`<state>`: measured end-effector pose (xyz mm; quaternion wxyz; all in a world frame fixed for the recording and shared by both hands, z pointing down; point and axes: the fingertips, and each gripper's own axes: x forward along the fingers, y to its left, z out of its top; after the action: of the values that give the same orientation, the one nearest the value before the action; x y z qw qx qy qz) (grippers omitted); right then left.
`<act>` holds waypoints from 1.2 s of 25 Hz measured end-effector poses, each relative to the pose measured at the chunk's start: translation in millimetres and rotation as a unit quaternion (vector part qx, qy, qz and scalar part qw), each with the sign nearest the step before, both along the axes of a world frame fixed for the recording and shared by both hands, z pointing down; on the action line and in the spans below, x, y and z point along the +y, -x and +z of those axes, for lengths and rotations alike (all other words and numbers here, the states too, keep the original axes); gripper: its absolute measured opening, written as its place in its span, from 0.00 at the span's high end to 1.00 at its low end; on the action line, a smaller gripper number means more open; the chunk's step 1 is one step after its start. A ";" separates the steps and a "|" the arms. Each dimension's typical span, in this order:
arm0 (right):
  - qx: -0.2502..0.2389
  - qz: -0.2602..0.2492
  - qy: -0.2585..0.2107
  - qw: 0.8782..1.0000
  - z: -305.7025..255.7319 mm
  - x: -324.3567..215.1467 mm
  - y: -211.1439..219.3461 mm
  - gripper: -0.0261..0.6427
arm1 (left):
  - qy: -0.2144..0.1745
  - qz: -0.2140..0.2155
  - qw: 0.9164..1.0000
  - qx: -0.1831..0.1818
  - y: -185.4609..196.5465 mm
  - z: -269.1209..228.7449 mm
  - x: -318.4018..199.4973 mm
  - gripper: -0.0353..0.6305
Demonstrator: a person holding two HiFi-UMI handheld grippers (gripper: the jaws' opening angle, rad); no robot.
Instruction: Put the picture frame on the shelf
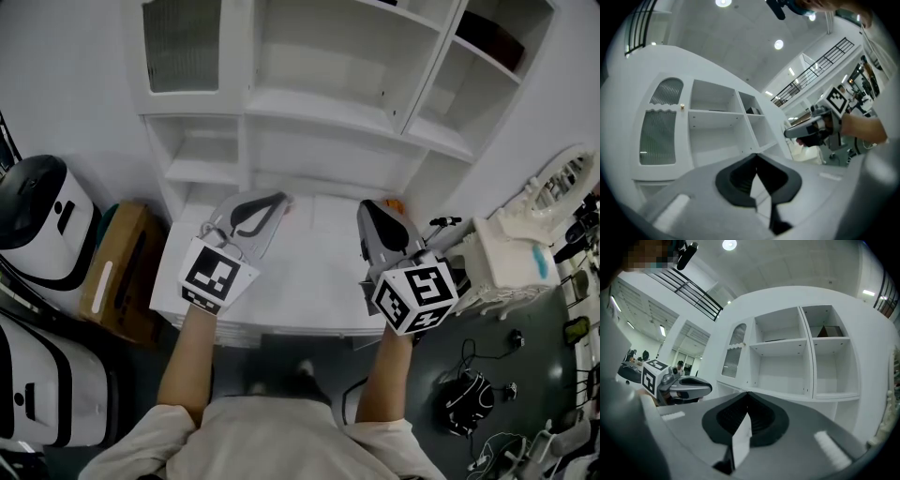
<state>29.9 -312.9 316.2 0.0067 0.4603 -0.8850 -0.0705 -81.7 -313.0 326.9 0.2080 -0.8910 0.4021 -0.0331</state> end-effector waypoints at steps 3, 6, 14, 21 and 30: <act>-0.007 0.007 0.006 1.000 6.8 14.7 2.1 0.95 | 0.003 -0.009 1.000 -0.006 8.0 8.9 13.0 0.94; -0.019 0.014 0.011 1.000 13.9 28.3 1.9 0.95 | 0.010 -0.010 1.000 -0.005 11.5 16.6 24.7 0.94; -0.015 0.018 0.034 0.999 42.7 63.6 7.0 0.95 | 0.038 -0.011 0.999 0.005 20.8 39.4 49.4 0.94; 0.011 0.021 0.042 0.999 61.3 80.5 17.5 0.95 | 0.035 0.001 0.999 -0.005 10.9 46.2 65.1 0.94; 0.024 0.013 0.054 0.998 75.6 87.7 21.6 0.95 | 0.051 0.029 0.998 -0.011 -1.9 61.5 75.0 0.94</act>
<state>8.3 -225.2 391.8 0.0540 0.4684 -0.8812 -0.0339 -79.8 -238.0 388.4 0.1672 -0.9114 0.3716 -0.0571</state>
